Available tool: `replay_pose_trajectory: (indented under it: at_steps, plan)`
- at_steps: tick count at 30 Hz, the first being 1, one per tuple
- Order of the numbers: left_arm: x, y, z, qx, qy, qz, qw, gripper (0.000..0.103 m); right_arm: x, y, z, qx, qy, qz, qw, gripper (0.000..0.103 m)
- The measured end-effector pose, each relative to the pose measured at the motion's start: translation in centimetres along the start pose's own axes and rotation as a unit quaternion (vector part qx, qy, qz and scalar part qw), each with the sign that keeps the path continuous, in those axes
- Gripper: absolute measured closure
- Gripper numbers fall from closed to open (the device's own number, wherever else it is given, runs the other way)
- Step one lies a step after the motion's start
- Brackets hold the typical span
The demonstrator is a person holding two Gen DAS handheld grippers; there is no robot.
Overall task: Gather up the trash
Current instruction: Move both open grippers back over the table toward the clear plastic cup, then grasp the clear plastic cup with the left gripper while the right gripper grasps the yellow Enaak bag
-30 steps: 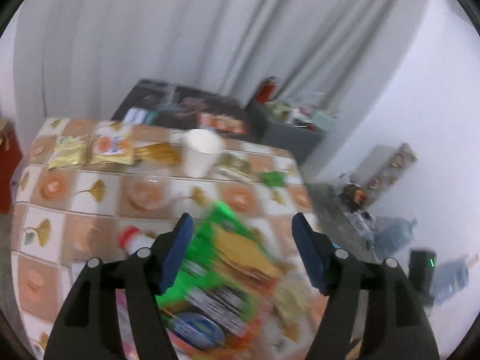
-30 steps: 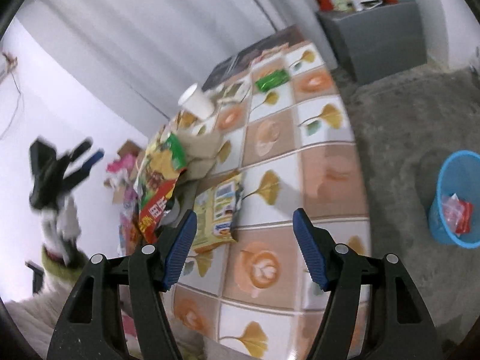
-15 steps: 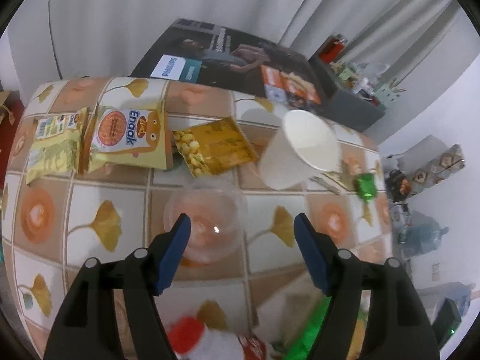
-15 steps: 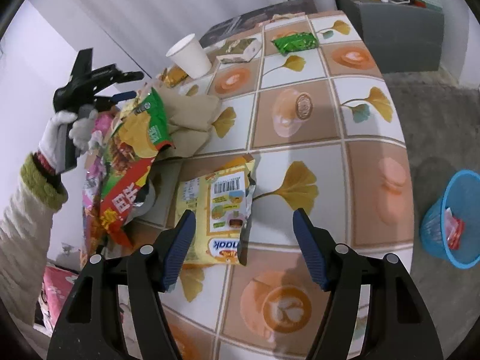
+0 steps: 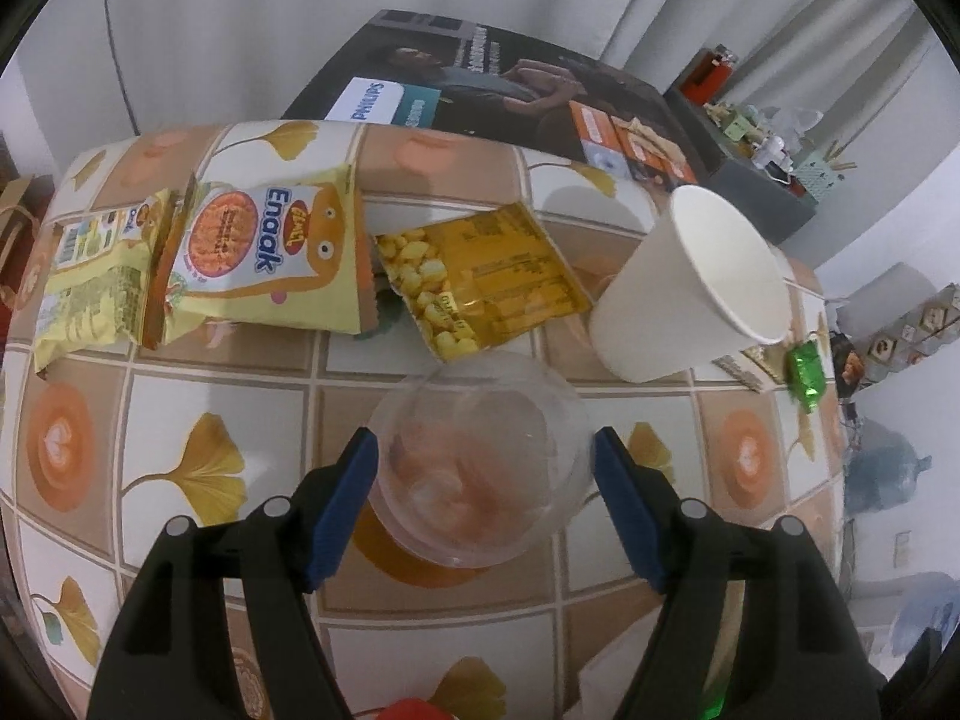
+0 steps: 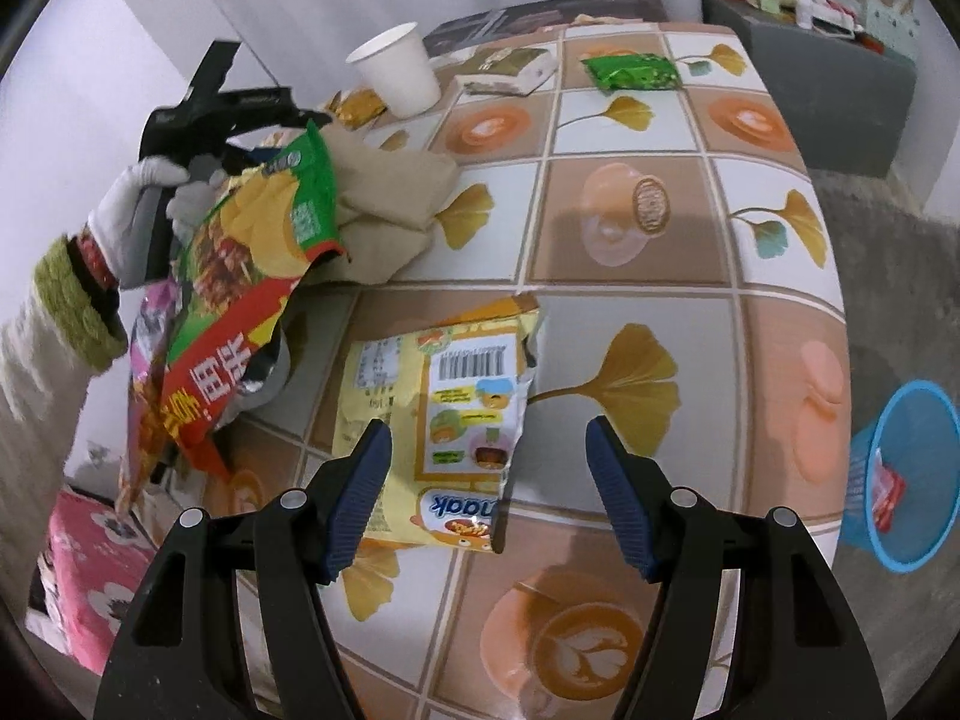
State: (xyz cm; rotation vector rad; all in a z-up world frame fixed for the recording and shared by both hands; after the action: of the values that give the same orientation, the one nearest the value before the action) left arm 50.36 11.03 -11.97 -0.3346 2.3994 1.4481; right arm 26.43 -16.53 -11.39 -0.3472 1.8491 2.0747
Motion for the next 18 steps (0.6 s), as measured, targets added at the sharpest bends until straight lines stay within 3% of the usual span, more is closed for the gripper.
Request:
replay_pose_trajectory:
  at_steps: [7, 10, 16, 18]
  plan:
    - [0.0, 0.3, -0.4, -0.021, -0.019, -0.009, 0.9995, 0.033, -0.1, -0.7, 0.2, 0.011, 0.006, 0.002, 1.0, 0.039]
    - [0.2, 0.3, -0.5, -0.022, -0.023, -0.013, 0.9994, 0.034, 0.1, -0.7, 0.5, 0.023, 0.017, -0.002, 1.0, 0.044]
    - [0.5, 1.1, -1.1, -0.018, -0.036, -0.025, 0.9989, 0.034, 0.1, -0.7, -0.1, 0.039, 0.009, -0.005, 0.999, 0.069]
    - [0.5, 1.5, -1.3, -0.016, -0.04, -0.029, 0.9987, 0.034, 0.2, -0.7, -0.4, 0.039, 0.005, -0.002, 0.999, 0.083]
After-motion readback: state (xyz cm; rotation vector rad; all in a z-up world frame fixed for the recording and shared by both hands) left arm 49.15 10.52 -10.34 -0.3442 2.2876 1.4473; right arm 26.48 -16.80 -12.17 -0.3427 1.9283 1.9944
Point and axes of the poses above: each gripper's, at about its wrist camera, not at the fingertips, and y roughly against the way its jaws point, z to its left, x to its underside, the point moved 10 cm from there along -y, roughly the way its jaws point, and after that the axes turned 12 degrees about x, right-handed, at the moved point
